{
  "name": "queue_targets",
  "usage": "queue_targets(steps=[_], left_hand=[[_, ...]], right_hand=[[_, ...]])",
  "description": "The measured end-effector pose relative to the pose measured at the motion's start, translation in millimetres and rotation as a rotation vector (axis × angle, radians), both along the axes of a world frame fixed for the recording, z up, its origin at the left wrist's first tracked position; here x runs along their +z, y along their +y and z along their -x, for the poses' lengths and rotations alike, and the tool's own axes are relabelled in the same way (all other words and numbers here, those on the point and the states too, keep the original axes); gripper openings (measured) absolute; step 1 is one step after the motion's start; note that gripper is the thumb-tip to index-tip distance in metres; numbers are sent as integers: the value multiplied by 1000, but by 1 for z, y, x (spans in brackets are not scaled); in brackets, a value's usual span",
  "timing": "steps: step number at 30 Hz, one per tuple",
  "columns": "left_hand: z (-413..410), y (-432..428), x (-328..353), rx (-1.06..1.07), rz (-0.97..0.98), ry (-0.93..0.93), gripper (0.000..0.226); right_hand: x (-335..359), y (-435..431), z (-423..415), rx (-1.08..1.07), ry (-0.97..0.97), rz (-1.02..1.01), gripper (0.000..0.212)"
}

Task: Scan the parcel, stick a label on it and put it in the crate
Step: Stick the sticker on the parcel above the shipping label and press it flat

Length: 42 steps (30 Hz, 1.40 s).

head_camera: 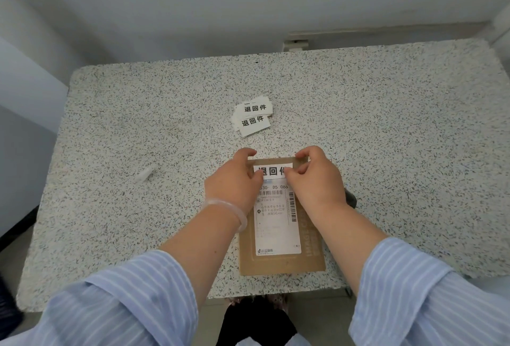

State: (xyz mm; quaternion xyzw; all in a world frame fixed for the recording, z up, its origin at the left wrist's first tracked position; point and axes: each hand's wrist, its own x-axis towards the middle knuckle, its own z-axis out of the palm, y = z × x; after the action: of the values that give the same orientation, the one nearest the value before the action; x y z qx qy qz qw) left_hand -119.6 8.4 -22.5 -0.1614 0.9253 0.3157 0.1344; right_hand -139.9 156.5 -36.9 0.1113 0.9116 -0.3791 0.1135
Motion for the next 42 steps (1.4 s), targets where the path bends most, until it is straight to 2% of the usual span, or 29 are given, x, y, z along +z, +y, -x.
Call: queue_targets(steps=[3,7,12,19,22,25,30,35,42], left_hand=[[1,-3,-2,42,-68,-9,41],[-1,-6,-6,194,-263,-16,40],[2,-4,-8,372,-421,9,30],[2,-4,-14,348,-394,48,22],[-4,-5,-13,251,-344,75,23],[-16,-9,-13,82,-281,105,35],[-45,-20,-16,-135,-39,133,66],[-74,-26,-24,-287,23,-8,77],[-48,-27,-23,-357,25,-102,104]], right_hand=[[-1,3,1,-21,-18,1,31],[-3,7,-1,-87,-77,30,34],[-4,6,-2,-107,-95,40,31],[-4,4,1,-147,-108,36,33],[-4,5,-1,-156,-68,67,26],[-3,7,-11,-62,18,26,19],[1,18,-41,182,144,-137,42],[-1,29,-73,374,-13,-202,63],[3,21,-57,407,-112,-234,74]])
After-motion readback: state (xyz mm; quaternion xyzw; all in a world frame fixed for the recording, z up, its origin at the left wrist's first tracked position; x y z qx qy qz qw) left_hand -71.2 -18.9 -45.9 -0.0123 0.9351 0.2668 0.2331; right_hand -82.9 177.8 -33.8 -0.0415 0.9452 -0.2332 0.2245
